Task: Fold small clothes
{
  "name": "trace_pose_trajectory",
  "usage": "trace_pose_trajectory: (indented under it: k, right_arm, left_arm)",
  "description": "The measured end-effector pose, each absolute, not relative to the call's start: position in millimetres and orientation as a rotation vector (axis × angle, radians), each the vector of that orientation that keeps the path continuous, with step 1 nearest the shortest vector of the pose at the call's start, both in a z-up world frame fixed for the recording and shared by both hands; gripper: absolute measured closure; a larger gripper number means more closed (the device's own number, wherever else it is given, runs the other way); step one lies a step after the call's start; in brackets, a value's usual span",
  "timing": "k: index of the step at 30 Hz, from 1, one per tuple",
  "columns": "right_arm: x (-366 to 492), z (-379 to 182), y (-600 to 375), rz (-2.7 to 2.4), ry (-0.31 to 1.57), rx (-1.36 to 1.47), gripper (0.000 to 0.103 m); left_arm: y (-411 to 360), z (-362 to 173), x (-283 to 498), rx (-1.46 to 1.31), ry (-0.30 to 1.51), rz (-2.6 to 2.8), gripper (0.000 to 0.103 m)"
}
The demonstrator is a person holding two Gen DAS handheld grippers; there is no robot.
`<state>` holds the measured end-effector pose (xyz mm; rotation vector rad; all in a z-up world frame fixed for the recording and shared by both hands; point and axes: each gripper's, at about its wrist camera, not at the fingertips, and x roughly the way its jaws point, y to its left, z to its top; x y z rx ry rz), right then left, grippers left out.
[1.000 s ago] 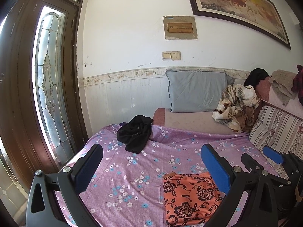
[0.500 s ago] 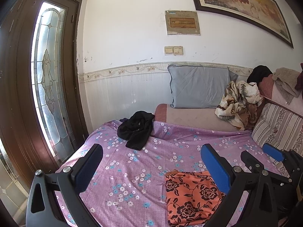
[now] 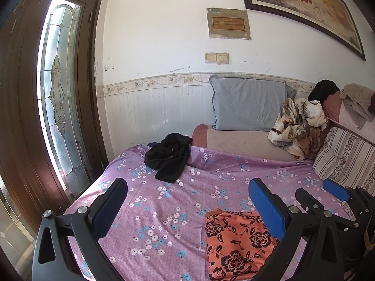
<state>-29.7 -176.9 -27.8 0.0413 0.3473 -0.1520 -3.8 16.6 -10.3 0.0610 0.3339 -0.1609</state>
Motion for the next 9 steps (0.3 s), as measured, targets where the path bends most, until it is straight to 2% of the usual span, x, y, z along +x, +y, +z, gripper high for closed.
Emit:
trace_pose_trajectory:
  k: [9]
  right_arm:
    - [1.1,-51.8,-192.9,-0.157,0.404,0.073,0.038]
  left_arm:
    - [2.8,-30.5,29.2,0.074,0.389,-0.163,0.000]
